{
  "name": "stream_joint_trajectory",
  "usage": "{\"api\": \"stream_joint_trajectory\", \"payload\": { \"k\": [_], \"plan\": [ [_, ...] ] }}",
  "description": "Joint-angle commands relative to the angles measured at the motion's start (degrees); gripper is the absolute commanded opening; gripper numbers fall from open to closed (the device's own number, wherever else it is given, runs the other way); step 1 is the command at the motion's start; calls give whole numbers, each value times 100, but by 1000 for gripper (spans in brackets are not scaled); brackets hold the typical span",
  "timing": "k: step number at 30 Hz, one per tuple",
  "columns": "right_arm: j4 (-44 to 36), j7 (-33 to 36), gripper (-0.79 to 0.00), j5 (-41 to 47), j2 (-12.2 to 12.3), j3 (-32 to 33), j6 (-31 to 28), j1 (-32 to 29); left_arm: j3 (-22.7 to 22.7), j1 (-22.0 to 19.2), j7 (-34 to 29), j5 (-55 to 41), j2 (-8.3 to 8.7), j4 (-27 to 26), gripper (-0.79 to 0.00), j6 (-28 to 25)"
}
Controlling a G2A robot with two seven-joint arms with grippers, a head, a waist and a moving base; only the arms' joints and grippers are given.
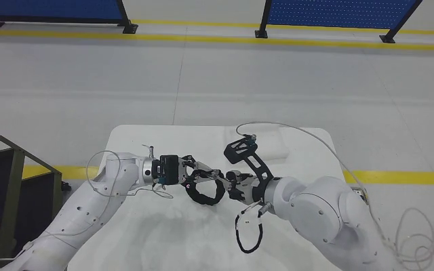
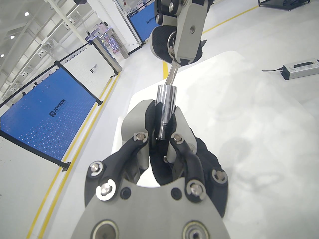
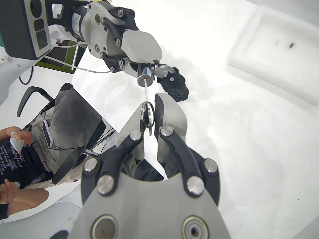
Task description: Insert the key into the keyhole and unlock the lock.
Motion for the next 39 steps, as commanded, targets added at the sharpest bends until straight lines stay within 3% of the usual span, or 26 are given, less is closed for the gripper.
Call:
{"api": "stream_joint_trajectory", "payload": {
  "k": [1, 29, 30, 31, 39],
  "plan": [
    [17, -11, -785, 13, 2, -3, 11, 25, -2, 2, -9, 28, -1, -11, -785, -11],
    [579, -112, -785, 250, -49, -495, 111, 637, -19, 32, 101, 97, -42, -23, -785, -135],
    [593, -114, -434, 270, -51, -507, 114, 661, -21, 35, 107, 88, -43, -17, -785, -145],
    [602, -112, 0, 288, -53, -519, 112, 684, -23, 35, 106, 81, -45, -8, -785, -155],
    [519, -72, 0, 445, -39, -340, 62, 803, -32, 44, 137, -52, -63, 78, -785, -312]
  ]
}}
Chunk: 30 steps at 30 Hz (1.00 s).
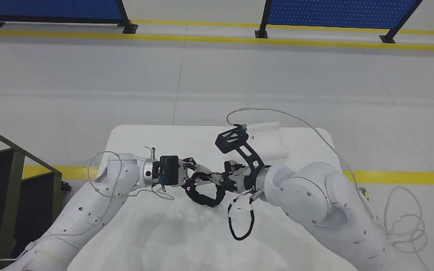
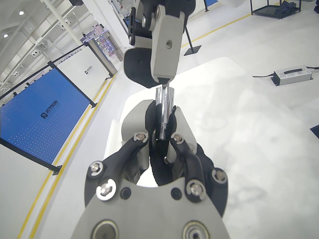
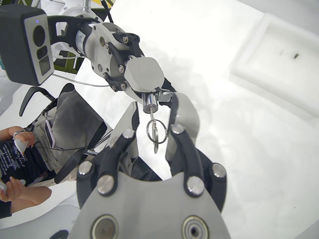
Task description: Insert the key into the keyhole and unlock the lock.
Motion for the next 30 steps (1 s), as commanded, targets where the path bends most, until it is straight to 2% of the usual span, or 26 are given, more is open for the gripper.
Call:
{"api": "stream_joint_trajectory", "payload": {
  "k": [1, 6, 8, 14, 16, 17, 20, 23, 26, 30],
  "plan": [
    [-34, 14, 0, 72, 8, 87, -84, 11, -5, 1, 11, -48, -4, 24, -785, -60],
    [33, -15, 0, 413, 50, 350, -928, -31, -47, -15, -123, -167, 10, 100, -785, -325],
    [111, 117, 0, 277, 91, 425, -1326, -44, -64, -25, -270, -273, 27, 86, -785, -472],
    [262, 428, 0, 306, 188, 463, -2817, -154, -66, -61, -949, -811, 135, -127, -785, -1152],
    [328, 495, 0, 343, 224, 472, -3423, -208, 4, -73, -1009, -991, 188, -169, -785, -1211],
    [301, 552, 0, 291, 245, 446, -3857, -212, 71, -104, -1009, -1040, 219, -176, -785, -1211],
    [344, 537, 0, 280, 300, 454, -4607, -355, 490, -218, -1009, -1411, 318, -197, -785, -1211],
    [362, 416, 0, 451, 352, 566, -5140, -506, 966, -441, -1009, -1778, 424, -125, -785, -1211],
    [323, 72, 0, 595, 424, 825, -5512, -665, 1362, -707, -1030, -2209, 515, -35, -785, -1211],
    [324, 16, 0, 620, 432, 866, -5568, -688, 1794, -1079, -1133, -2674, 629, 6, -785, -1211]
  ]
}}
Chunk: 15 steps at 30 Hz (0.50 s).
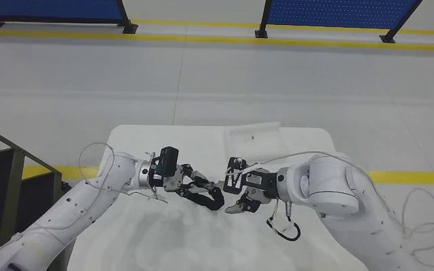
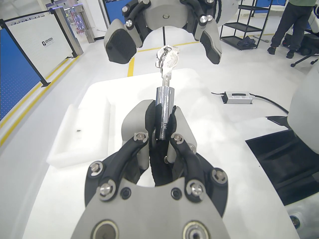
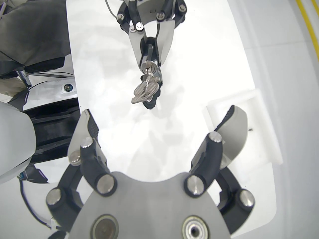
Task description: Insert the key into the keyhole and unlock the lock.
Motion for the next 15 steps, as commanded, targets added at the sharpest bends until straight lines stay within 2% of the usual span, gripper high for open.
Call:
{"api": "stream_joint_trajectory", "payload": {
  "k": [1, 8, 11, 15],
  "plan": [
    [1, 29, 0, -5, -2, -11, 30, 5, 210, -215, -57, -235, 60, 6, -785, 0],
    [1, 29, 0, -5, -2, -11, 30, 5, 590, -843, -159, -548, 218, -33, -785, 0],
    [3, -8, 0, -20, -2, -9, 43, -7, 751, -970, -148, -664, 255, -52, -785, 0],
    [-142, -202, 0, -533, 39, -72, -201, -43, 986, -1087, -118, -783, 271, -69, -785, 0]
  ]
}}
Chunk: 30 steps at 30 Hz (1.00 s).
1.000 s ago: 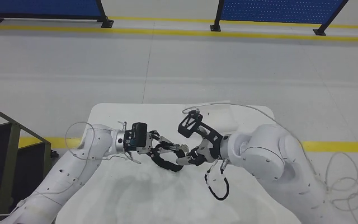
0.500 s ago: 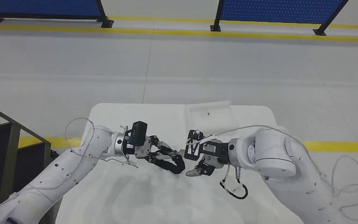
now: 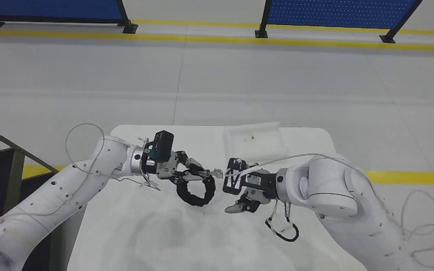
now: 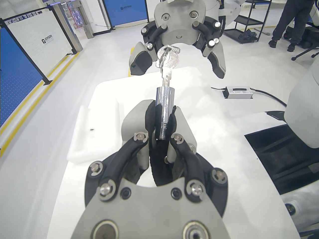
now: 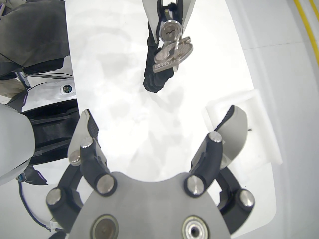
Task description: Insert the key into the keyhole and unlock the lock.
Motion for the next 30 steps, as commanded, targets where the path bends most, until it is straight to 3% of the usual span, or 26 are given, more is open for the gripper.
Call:
{"api": "stream_joint_trajectory", "payload": {
  "k": [1, 10, 17, 20, 23, 26, 30],
  "plan": [
    [-130, -181, 0, -350, 38, -54, -205, 23, 113, -57, 29, -48, 3, 10, -785, 0],
    [-507, -1715, 0, -1684, 341, 84, -1739, -143, 405, -206, -42, -100, -33, 56, -785, 0],
    [-863, -2252, 0, -2663, 496, 97, -2273, -341, 405, -165, -164, -163, -101, 59, -785, 0],
    [-960, -2422, -99, -2959, 503, 62, -2315, -374, 405, -134, -197, -181, -129, 58, -785, 0],
    [-978, -2629, -345, -3248, 501, 1, -2281, -397, 405, -107, -207, -199, -153, 57, -785, 0],
    [-986, -2853, -483, -3493, 494, -70, -2247, -400, 405, -83, -208, -206, -175, 56, -785, 0],
    [-981, -3070, -483, -3730, 486, -173, -2248, -396, 405, -45, -204, -226, -203, 49, -785, 0]
  ]
}}
